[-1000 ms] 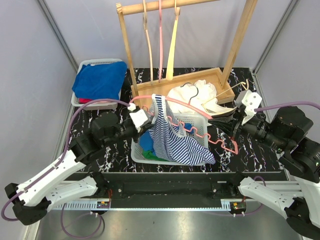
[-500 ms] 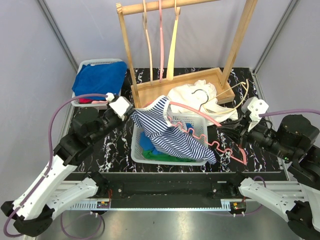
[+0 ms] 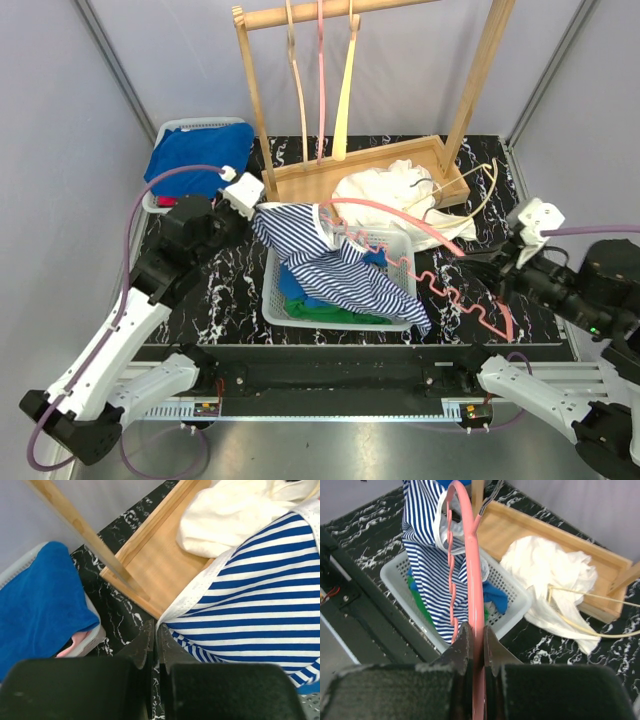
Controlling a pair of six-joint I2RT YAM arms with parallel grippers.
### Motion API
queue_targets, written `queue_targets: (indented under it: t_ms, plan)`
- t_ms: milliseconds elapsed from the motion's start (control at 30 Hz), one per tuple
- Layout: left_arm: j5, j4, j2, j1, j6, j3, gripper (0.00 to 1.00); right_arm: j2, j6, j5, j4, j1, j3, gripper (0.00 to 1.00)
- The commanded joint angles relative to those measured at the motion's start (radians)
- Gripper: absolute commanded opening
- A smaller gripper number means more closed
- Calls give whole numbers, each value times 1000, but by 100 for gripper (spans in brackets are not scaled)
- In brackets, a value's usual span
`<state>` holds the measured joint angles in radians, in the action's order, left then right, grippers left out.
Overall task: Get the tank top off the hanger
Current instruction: Remove the tank top from the hanger, then place the tank top in the bin.
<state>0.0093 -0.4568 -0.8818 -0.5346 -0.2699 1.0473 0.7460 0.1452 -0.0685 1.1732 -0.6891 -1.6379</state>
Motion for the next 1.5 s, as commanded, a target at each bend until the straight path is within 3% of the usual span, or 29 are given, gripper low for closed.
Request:
queue_targets:
  t_ms: [0, 133, 300, 400, 633, 867, 967, 1133, 1267, 1467]
  plan:
    - [-54, 118, 1, 108, 23, 60, 0, -23, -4, 102, -20, -3, -122, 0]
    - [-25, 201, -15, 137, 20, 216, 0, -40, 1, 150, -52, -3, -117, 0]
    - [226, 173, -54, 136, 72, 448, 0, -91, -7, 237, -188, -3, -83, 0]
    - [274, 147, -82, 93, 100, 482, 0, -123, -21, 260, -268, -3, -66, 0]
    - [281, 116, -141, -105, 81, 459, 0, -50, -38, 363, -245, -3, -46, 0]
    - [284, 109, -267, -159, 44, 612, 0, -30, -26, 568, -267, -3, -10, 0]
    - [294, 112, -292, -208, 66, 596, 0, -22, -22, 630, -273, -3, -17, 0]
    - [299, 95, -351, -310, 83, 603, 0, 1, -18, 676, -300, -3, -7, 0]
    - [293, 46, -427, -415, 22, 742, 0, 10, -18, 670, -329, -3, 23, 0]
    - [261, 12, -473, -479, 27, 775, 0, 23, -6, 662, -360, -3, 49, 0]
